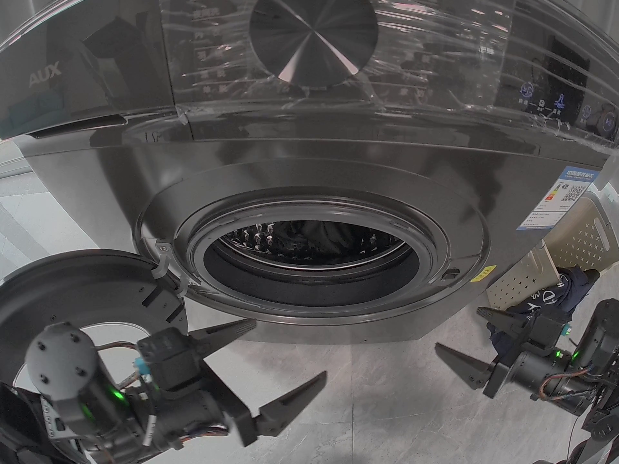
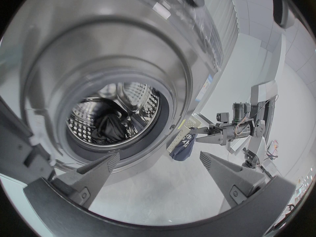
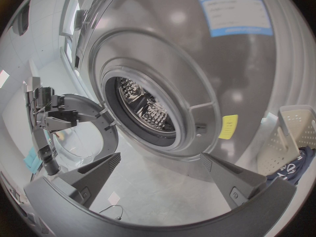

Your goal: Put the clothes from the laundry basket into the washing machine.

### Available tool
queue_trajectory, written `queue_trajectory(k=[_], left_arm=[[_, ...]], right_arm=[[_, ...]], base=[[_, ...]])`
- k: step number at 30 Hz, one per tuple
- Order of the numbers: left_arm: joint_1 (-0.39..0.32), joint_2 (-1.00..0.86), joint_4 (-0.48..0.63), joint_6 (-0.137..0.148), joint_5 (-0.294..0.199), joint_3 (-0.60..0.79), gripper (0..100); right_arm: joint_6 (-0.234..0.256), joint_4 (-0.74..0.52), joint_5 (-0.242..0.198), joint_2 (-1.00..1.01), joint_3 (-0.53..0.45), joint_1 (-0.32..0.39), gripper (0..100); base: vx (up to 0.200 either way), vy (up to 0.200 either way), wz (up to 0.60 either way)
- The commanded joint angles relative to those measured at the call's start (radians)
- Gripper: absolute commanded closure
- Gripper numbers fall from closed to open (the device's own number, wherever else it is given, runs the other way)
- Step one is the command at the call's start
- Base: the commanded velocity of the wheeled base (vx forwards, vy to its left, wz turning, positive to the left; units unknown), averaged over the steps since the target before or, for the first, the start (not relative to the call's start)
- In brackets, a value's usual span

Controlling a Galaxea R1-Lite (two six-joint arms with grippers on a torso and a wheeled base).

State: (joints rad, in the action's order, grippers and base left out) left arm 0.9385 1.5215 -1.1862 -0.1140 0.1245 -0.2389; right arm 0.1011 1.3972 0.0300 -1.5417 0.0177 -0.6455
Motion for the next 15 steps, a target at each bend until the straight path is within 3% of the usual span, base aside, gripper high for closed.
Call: queue_trajectory(k=[1, 4, 6, 8, 11, 12, 15], left_arm=[[-0.055, -0.302, 0.076, 0.031, 0.050, 0.118, 0], [-0.106, -0.402, 0.126, 0.043, 0.049, 0.150, 0], [-0.156, -0.465, 0.151, 0.070, 0.043, 0.198, 0], [-0.199, -0.529, 0.163, 0.105, 0.037, 0.239, 0], [-0.216, -0.560, 0.181, 0.103, 0.038, 0.239, 0], [-0.257, -0.679, 0.286, 0.102, 0.038, 0.239, 0], [-0.319, -0.767, 0.373, 0.102, 0.034, 0.239, 0]], right_arm=[[0.002, -0.126, 0.033, 0.245, -0.018, 0.115, 0], [0.005, -0.228, 0.034, 0.347, -0.018, 0.132, 0], [0.003, -0.317, 0.034, 0.430, -0.018, 0.141, 0], [0.000, -0.380, 0.034, 0.497, -0.018, 0.156, 0], [0.002, -0.411, 0.034, 0.526, -0.018, 0.167, 0], [-0.001, -0.514, 0.033, 0.626, -0.018, 0.231, 0], [-0.004, -0.621, 0.033, 0.724, -0.018, 0.288, 0]], base=[[-0.200, 0.000, 0.00], [-0.200, 0.000, 0.00], [-0.200, 0.000, 0.00], [0.000, 0.000, 0.00], [-0.067, 0.000, 0.00], [-0.200, 0.000, 0.00], [-0.200, 0.000, 0.00]])
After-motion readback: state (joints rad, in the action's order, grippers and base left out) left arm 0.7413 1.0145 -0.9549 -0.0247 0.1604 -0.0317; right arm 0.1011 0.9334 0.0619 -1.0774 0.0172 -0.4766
